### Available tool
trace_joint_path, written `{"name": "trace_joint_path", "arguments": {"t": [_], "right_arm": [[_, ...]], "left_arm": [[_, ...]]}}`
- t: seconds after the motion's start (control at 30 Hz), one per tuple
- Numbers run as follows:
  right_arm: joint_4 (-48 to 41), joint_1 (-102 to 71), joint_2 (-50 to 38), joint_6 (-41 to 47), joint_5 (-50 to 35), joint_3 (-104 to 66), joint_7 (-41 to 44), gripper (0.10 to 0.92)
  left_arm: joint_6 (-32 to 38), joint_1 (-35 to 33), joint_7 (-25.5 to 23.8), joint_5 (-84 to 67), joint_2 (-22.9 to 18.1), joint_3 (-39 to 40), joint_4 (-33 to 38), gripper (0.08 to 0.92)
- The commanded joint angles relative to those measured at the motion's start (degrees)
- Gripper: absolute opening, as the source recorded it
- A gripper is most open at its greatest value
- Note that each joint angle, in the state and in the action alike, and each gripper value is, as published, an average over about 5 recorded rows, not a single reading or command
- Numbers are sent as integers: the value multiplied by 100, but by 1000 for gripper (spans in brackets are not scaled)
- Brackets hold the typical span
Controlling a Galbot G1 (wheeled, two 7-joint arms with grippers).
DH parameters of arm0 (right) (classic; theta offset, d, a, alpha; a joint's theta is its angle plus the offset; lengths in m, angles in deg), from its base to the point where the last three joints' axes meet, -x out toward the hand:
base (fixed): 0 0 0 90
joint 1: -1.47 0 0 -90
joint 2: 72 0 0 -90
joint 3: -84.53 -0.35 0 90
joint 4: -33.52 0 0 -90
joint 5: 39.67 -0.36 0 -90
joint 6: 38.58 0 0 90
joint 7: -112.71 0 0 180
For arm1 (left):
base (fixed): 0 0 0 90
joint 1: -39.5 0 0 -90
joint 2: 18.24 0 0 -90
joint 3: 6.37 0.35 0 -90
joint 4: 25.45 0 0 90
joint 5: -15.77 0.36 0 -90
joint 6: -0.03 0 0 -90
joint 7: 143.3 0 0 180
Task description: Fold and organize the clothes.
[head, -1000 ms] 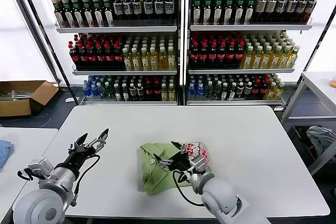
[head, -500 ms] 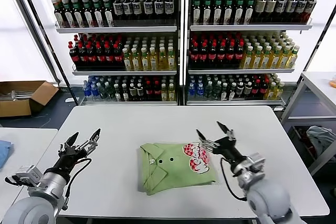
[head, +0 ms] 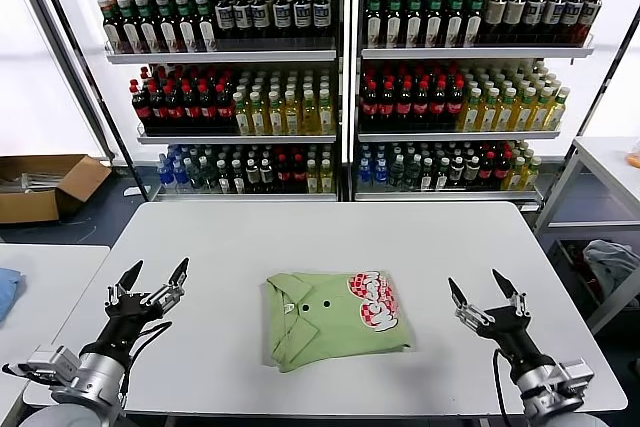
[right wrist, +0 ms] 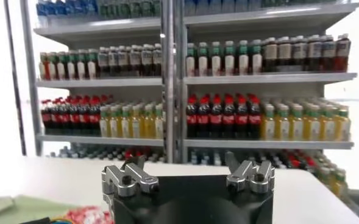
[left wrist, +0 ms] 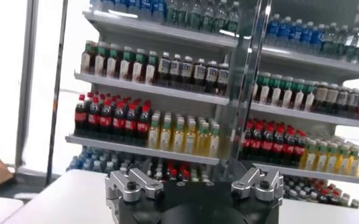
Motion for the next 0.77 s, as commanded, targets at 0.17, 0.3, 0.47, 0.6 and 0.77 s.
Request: {"name": "trace_joint_path", "arguments": {"t": [0.17,0.3,0.47,0.6,0.77], "right_arm": [[124,-874,369,-479,313,-312,253,823],[152,-857,414,-482,339,-238,306,823],[172,-804,496,-462,422,-178,309,823],[182,-802,580,-431,449,-206,329,823],[164,-802,577,-437,446,-245,347,823]], "left_arm": [[944,-523,-825,843,-533,-626,205,823],[1093,-566,-994,827,-550,-734,229,823],[1206,-541,-1063,716,-568,-718,247,823],[1165,-468,-1131,748,-636,-676,244,823],[1181,-505,-1222,800,-625,-657,225,823]]}}
